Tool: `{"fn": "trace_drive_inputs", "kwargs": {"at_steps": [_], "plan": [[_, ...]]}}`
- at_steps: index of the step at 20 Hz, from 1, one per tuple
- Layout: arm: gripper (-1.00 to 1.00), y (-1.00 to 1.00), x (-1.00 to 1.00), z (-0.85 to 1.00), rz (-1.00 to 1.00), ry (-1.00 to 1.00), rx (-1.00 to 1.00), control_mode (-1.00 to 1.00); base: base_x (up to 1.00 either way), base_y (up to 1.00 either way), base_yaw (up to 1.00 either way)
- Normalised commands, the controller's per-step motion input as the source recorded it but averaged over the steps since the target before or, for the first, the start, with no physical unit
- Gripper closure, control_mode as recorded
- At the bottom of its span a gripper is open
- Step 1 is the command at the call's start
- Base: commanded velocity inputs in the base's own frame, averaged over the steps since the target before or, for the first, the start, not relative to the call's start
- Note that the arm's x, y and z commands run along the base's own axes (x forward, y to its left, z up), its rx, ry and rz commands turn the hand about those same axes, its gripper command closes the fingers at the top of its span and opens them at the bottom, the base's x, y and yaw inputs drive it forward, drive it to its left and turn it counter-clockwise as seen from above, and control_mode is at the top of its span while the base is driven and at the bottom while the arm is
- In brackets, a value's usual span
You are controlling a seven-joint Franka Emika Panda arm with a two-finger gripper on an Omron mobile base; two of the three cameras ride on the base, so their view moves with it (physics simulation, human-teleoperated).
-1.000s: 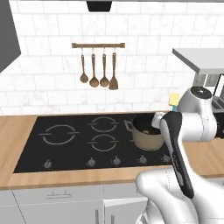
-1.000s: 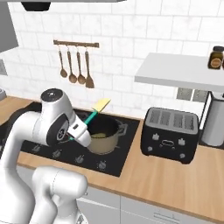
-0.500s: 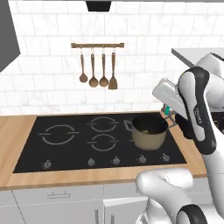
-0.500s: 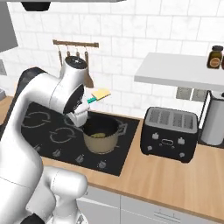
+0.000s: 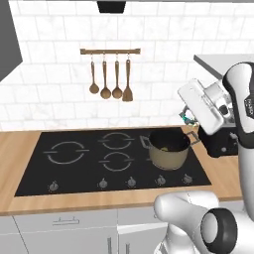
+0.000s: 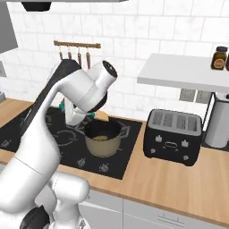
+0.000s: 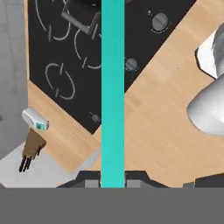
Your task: Put the potato and avocado in the pot. Retrieve the spatula and lightly stir the vegetables in the pot.
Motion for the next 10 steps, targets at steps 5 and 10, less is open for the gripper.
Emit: {"fn": "trace_drive_inputs", "kwargs": {"at_steps": [5, 10], "plan": [[1.0, 0.0, 0.1, 0.0, -0.18, 0.04, 0.43, -1.0, 0.0, 0.0, 0.0], [1.0, 0.0, 0.59, 0.0, -0.26, 0.09, 0.3, -1.0, 0.0, 0.0, 0.0]]}}
